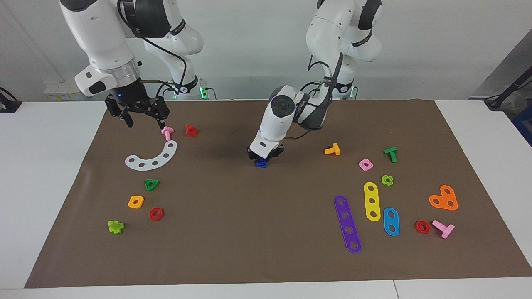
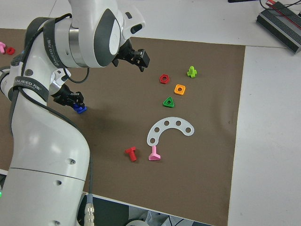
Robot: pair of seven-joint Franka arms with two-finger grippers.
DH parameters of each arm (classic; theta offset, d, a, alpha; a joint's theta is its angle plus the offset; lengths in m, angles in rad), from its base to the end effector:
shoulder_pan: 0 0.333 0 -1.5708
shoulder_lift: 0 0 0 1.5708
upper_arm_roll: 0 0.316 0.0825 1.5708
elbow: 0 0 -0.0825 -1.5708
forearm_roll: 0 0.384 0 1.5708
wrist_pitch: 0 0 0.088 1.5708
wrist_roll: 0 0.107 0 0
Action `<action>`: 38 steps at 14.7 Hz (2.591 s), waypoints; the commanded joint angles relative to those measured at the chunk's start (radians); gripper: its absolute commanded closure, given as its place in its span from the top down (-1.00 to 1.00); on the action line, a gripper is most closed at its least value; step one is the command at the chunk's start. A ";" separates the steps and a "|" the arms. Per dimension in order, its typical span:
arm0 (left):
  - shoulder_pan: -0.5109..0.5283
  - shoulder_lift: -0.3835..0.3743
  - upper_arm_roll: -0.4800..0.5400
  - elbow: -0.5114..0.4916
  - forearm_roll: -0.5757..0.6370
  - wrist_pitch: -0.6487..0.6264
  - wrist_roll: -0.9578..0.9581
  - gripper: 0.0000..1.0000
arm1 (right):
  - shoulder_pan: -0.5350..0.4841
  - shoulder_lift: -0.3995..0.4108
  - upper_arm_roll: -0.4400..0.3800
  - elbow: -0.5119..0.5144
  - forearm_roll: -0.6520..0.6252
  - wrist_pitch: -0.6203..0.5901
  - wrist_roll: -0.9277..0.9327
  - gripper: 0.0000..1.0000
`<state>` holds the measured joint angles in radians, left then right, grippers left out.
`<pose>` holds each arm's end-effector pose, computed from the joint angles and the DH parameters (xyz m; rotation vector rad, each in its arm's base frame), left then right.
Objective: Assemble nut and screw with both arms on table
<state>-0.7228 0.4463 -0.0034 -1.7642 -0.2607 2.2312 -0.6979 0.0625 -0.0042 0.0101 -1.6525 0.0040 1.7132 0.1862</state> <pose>0.4876 -0.4433 0.3151 2.9585 0.1932 -0.1799 0.5636 0.0414 0.6008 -3.1226 0.1782 -0.0999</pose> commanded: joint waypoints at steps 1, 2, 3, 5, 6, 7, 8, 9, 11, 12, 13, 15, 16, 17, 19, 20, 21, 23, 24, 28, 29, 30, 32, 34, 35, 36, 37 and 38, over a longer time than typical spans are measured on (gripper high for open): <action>-0.010 -0.012 0.008 -0.014 0.001 -0.010 0.004 -1.00 | -0.012 -0.005 0.004 -0.009 -0.003 -0.001 -0.027 1.00; -0.012 -0.012 0.008 -0.018 0.001 -0.002 0.004 -1.00 | -0.012 -0.005 0.004 -0.009 -0.003 -0.001 -0.027 1.00; -0.012 -0.014 0.008 -0.020 0.001 -0.002 0.004 -1.00 | -0.012 -0.003 0.004 -0.009 -0.003 -0.001 -0.027 1.00; -0.012 -0.014 0.008 -0.020 0.003 -0.002 0.004 -0.02 | -0.012 -0.005 0.004 -0.009 -0.003 -0.001 -0.027 1.00; -0.013 -0.014 0.010 -0.018 0.003 -0.002 0.004 0.44 | -0.012 -0.005 0.004 -0.009 -0.003 -0.001 -0.027 1.00; -0.020 -0.014 0.010 -0.018 0.003 -0.002 0.003 0.66 | -0.012 -0.005 0.004 -0.009 -0.003 -0.001 -0.027 1.00; -0.027 -0.015 0.010 -0.020 0.003 -0.002 0.001 0.86 | -0.012 -0.005 0.004 -0.009 -0.003 -0.001 -0.027 1.00; -0.027 -0.015 0.010 -0.018 0.003 -0.005 0.000 0.96 | -0.012 -0.005 0.004 -0.009 -0.003 -0.001 -0.027 1.00; -0.029 -0.015 0.011 -0.014 0.003 -0.019 0.000 1.00 | -0.012 -0.005 0.004 -0.009 -0.003 -0.001 -0.027 1.00; -0.023 -0.014 0.011 0.008 0.011 -0.045 0.001 1.00 | -0.012 -0.005 0.004 -0.009 -0.003 -0.001 -0.027 1.00; -0.011 -0.012 0.011 0.056 0.032 -0.105 0.001 1.00 | -0.012 -0.005 0.004 -0.009 -0.003 -0.001 -0.027 1.00; 0.044 0.002 0.013 0.194 0.069 -0.296 0.006 1.00 | -0.012 -0.005 0.005 -0.009 -0.003 -0.001 -0.027 1.00; 0.090 -0.004 0.013 0.231 0.074 -0.345 0.006 1.00 | -0.012 -0.005 0.004 -0.009 -0.003 -0.001 -0.027 1.00; 0.133 -0.018 0.013 0.245 0.075 -0.360 0.014 1.00 | -0.012 -0.005 0.004 -0.009 -0.003 -0.001 -0.027 1.00; 0.224 -0.099 0.011 0.238 0.071 -0.381 0.085 1.00 | -0.012 -0.005 0.004 -0.009 -0.003 -0.001 -0.027 1.00; 0.271 -0.122 0.013 0.238 0.071 -0.422 0.143 1.00 | -0.012 -0.005 0.004 -0.009 -0.003 -0.001 -0.027 1.00; 0.317 -0.142 0.014 0.238 0.072 -0.467 0.200 1.00 | -0.012 -0.005 0.004 -0.009 -0.003 -0.001 -0.027 1.00; 0.434 -0.194 0.017 0.232 0.083 -0.563 0.355 1.00 | -0.012 -0.005 0.004 -0.009 -0.003 -0.001 -0.027 1.00; 0.495 -0.214 0.020 0.232 0.113 -0.611 0.445 1.00 | -0.012 -0.005 0.004 -0.009 -0.003 -0.001 -0.027 1.00; 0.741 -0.297 0.020 0.203 0.218 -0.682 0.785 1.00 | -0.012 -0.005 0.004 -0.009 -0.003 -0.001 -0.027 1.00; 0.794 -0.334 0.020 0.183 0.218 -0.671 0.822 1.00 | -0.012 -0.005 0.004 -0.009 -0.003 -0.001 -0.027 1.00; 0.834 -0.357 0.020 0.181 0.218 -0.670 0.833 1.00 | -0.012 -0.005 0.004 -0.009 -0.003 -0.001 -0.027 1.00; 0.862 -0.385 0.020 0.192 0.218 -0.670 0.845 1.00 | -0.012 -0.005 0.004 -0.009 -0.003 -0.001 -0.027 1.00; 0.847 -0.406 0.020 0.201 0.228 -0.677 0.845 1.00 | -0.012 -0.005 0.004 -0.009 -0.003 -0.001 -0.027 1.00; 0.844 -0.420 0.007 0.206 0.250 -0.680 0.844 1.00 | -0.012 -0.005 0.004 -0.009 -0.003 -0.001 -0.027 1.00; 0.829 -0.435 0.005 0.206 0.255 -0.682 0.844 1.00 | -0.012 -0.005 0.004 -0.009 -0.003 -0.001 -0.027 1.00; 0.807 -0.449 0.005 0.203 0.255 -0.685 0.842 1.00 | -0.012 -0.005 0.004 -0.009 -0.003 -0.001 -0.027 1.00; 0.792 -0.465 0.002 0.197 0.256 -0.699 0.839 1.00 | -0.012 -0.005 0.004 -0.007 -0.003 -0.001 -0.027 1.00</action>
<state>0.1103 0.0322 -0.0032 -1.5283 -0.0435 1.5498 0.1529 0.0615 -0.0042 0.0092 -1.6527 0.0040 1.7132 0.1862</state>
